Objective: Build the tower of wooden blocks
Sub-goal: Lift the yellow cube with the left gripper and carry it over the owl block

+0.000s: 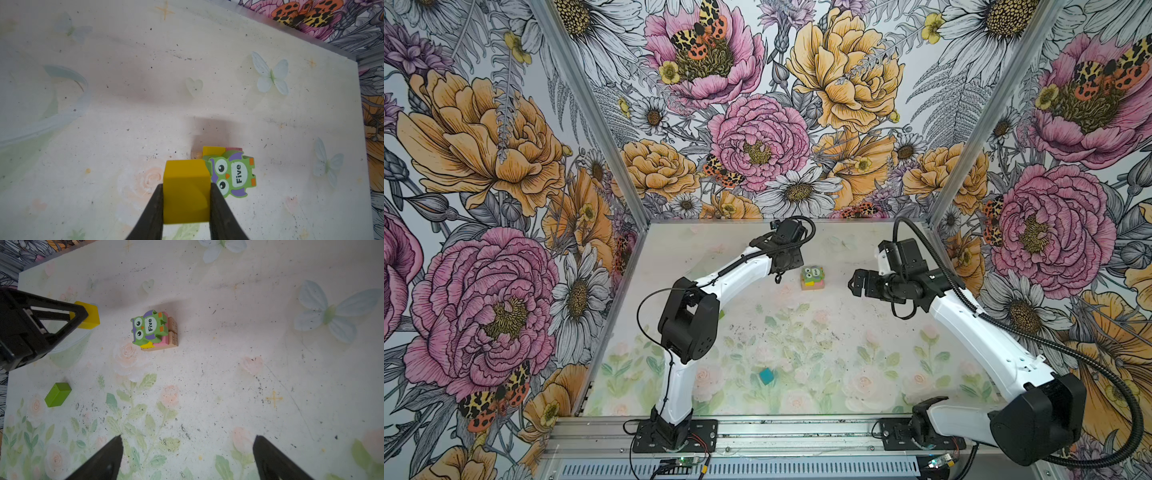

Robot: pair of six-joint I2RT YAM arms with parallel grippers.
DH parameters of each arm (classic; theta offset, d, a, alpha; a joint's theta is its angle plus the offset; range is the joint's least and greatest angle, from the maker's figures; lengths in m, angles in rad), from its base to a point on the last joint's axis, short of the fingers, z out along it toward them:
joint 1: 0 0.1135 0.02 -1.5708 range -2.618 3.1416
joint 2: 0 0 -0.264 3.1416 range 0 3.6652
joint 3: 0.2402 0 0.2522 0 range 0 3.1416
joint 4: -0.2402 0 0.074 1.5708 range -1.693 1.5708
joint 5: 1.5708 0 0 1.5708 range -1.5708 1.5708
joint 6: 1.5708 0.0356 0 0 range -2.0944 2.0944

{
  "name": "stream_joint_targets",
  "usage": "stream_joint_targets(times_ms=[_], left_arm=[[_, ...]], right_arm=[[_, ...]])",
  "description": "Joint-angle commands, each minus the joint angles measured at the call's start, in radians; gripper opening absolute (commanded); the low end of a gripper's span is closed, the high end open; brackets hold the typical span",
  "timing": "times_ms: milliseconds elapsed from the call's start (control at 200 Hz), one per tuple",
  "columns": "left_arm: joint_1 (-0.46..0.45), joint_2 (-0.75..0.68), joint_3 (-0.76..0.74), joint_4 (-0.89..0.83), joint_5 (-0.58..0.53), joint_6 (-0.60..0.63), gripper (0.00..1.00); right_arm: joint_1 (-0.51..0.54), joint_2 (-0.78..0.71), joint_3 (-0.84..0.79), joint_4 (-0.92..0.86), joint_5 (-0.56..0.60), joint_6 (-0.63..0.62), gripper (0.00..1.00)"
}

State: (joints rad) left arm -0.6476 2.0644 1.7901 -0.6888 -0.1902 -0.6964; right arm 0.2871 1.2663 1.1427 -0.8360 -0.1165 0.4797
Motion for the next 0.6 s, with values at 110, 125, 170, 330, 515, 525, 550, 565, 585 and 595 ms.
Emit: stream_joint_targets(times_ms=[110,125,170,330,515,525,550,565,585,595], left_arm=[[-0.034,0.077,0.13,-0.048,0.03,0.031,0.26],[-0.035,0.083,0.134,-0.049,0.03,0.031,0.26],[-0.04,0.096,0.15,-0.051,0.034,0.031,0.25],[-0.049,0.14,0.201,-0.07,0.046,0.031,0.26],[-0.065,0.173,0.228,-0.079,0.049,0.026,0.26],[-0.066,0.175,0.229,-0.08,0.048,0.025,0.26],[-0.068,0.181,0.233,-0.081,0.049,0.025,0.26],[-0.07,0.184,0.236,-0.085,0.049,0.022,0.26],[-0.072,0.187,0.241,-0.086,0.048,0.023,0.26],[-0.074,0.189,0.242,-0.088,0.045,0.023,0.26]], right_arm=[[-0.02,-0.036,-0.021,-0.012,0.02,-0.006,1.0],[-0.02,-0.036,-0.021,-0.012,0.019,-0.006,1.0],[-0.023,-0.035,-0.023,-0.012,0.02,-0.004,1.0],[-0.03,-0.032,-0.024,-0.011,0.018,-0.006,1.0],[-0.036,-0.027,-0.03,-0.011,0.019,-0.009,1.0],[-0.037,-0.027,-0.031,-0.011,0.018,-0.009,1.0],[-0.038,-0.026,-0.03,-0.01,0.017,-0.009,1.0],[-0.038,-0.026,-0.031,-0.011,0.018,-0.009,1.0],[-0.039,-0.026,-0.032,-0.009,0.018,-0.009,1.0],[-0.039,-0.025,-0.032,-0.01,0.018,-0.009,1.0]])
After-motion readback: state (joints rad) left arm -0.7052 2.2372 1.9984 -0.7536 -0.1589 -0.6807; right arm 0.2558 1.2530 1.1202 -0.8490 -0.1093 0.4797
